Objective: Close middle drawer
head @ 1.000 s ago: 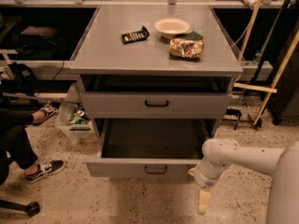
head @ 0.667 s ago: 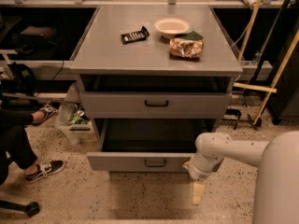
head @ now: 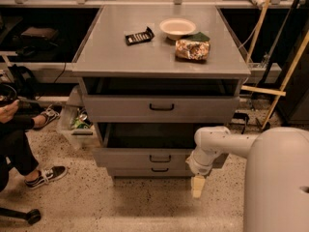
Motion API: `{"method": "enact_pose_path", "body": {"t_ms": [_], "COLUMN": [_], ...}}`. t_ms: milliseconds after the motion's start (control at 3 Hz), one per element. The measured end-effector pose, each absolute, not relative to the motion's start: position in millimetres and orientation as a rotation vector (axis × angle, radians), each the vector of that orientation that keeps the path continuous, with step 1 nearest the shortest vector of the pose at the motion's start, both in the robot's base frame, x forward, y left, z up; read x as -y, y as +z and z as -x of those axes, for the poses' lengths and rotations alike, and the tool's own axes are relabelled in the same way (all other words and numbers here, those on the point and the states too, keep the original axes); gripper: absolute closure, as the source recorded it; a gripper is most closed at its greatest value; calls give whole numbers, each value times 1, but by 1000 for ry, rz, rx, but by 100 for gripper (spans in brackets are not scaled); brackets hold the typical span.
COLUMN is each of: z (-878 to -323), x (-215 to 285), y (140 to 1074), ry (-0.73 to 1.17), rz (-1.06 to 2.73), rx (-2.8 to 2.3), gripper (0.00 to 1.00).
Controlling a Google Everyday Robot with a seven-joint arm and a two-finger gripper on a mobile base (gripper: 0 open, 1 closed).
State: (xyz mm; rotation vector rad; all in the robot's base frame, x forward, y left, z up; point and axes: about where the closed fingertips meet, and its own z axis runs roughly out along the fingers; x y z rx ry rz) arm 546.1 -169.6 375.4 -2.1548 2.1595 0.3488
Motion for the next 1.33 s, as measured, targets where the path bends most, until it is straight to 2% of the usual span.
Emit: {"method": "enact_pose_path", "body": {"t_ms": [1000,1333], "z": [-638,-638], "x": [179,179], "y": [390,390], "ry": [254,254], "rz": [2046,2046], "rx": [-2333,-2333], "gripper": [0,0]}}
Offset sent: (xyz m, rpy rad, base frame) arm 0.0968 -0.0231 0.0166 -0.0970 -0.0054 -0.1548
